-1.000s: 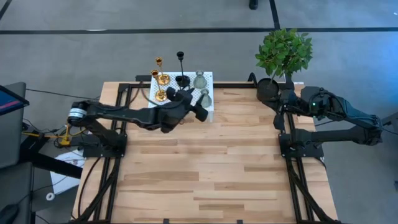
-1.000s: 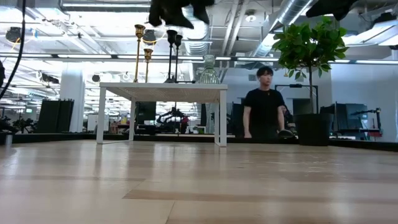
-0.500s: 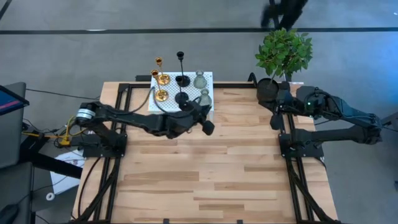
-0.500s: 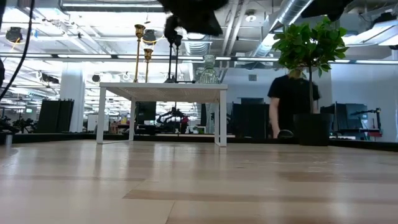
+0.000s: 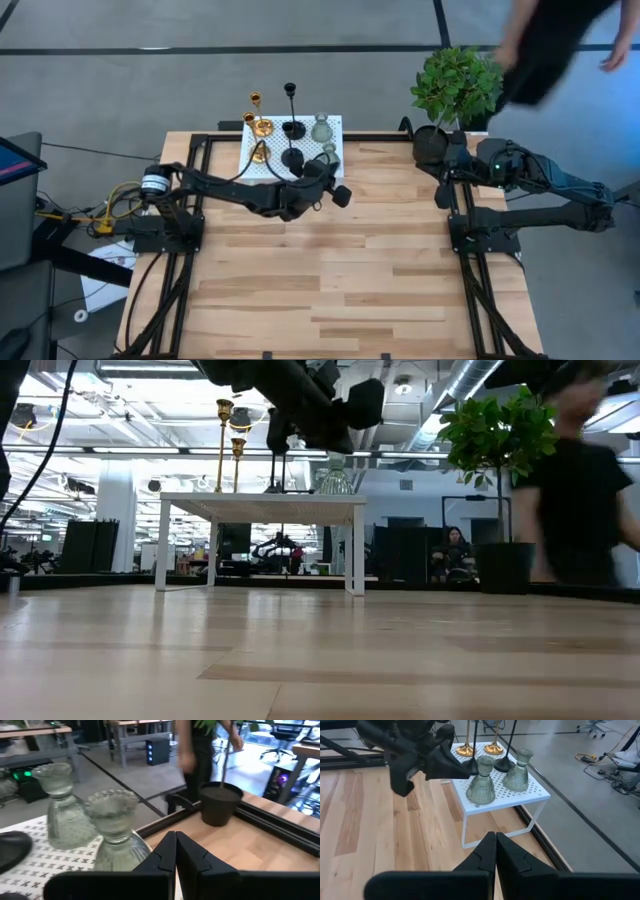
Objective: Pick & Place candle stick holders
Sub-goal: Put the transparent candle holder on the shelf aligned with the other transparent candle holder
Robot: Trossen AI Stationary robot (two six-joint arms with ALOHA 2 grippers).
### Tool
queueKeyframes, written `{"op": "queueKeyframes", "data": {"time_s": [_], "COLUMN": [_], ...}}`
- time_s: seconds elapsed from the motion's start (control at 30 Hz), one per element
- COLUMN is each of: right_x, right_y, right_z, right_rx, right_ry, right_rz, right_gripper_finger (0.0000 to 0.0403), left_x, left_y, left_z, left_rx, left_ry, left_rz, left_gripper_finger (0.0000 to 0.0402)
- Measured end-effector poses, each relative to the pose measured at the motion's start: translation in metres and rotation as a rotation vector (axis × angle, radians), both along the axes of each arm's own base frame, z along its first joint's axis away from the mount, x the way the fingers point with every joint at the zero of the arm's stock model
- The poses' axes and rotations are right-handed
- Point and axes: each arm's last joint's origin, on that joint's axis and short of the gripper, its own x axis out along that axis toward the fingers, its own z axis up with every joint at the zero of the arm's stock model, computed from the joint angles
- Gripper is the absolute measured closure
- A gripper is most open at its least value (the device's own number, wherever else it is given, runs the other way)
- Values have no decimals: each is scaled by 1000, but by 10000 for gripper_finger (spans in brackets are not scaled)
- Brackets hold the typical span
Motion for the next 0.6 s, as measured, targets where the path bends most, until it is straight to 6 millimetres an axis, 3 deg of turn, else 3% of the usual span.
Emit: {"op": "queueKeyframes", "data": {"time_s": [0.6], "right_x": [0], "right_y": [0], "right_z": [0], "right_rx": [-12], "right_ry": [6], "right_rz": [6], "right_gripper_finger": [403], "left_x": [-3], "left_y": [22], "left_z": [0], "left_rx": [20], "left_ry": [11], "left_rz": [132], "left_gripper_finger": [399]}}
